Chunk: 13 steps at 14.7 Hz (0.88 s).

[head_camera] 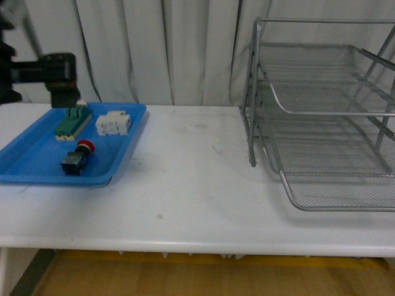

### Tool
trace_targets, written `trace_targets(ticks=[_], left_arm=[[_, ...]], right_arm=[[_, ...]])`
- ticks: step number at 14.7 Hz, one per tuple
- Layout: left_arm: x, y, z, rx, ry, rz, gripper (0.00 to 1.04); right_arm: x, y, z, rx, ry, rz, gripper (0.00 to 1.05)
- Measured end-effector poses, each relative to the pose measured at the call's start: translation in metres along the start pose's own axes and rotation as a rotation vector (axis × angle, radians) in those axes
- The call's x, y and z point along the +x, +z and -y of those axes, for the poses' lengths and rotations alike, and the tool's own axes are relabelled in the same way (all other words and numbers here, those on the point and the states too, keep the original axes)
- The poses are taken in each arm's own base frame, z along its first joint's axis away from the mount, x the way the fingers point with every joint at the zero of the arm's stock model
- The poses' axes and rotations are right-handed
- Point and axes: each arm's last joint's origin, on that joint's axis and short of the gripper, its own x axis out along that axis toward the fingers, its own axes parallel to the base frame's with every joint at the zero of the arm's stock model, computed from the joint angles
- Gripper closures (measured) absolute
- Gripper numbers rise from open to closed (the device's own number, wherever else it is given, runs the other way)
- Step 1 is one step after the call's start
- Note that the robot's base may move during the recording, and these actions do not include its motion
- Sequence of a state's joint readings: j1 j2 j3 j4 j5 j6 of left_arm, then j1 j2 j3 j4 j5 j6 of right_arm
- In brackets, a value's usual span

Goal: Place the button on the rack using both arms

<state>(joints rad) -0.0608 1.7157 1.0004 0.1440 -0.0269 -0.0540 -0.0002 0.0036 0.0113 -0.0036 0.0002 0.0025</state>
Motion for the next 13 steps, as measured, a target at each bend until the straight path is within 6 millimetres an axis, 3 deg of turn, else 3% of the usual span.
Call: trace_targets(ticks=[2, 5, 6, 13], left_arm=[[0.053, -0.003, 0.012, 0.037, -0.028, -0.097, 0.07], [0.082, -0.004, 0.011, 0.099, -0.021, -0.122, 0.07], [0.099, -0.008, -0.006, 0.112, 0.021, -0.158, 0.07], [0.133, -0.020, -0.027, 0.152, 0.048, -0.241, 0.07]], right_arm=[[0.000, 0.000, 0.000, 0.000, 0.000, 0.000, 0.06], [0.000, 0.000, 0.000, 0.000, 0.000, 0.000, 0.06], [0.000, 0.000, 0.000, 0.000, 0.000, 0.000, 0.06], [0.000, 0.000, 0.000, 0.000, 0.000, 0.000, 0.06]])
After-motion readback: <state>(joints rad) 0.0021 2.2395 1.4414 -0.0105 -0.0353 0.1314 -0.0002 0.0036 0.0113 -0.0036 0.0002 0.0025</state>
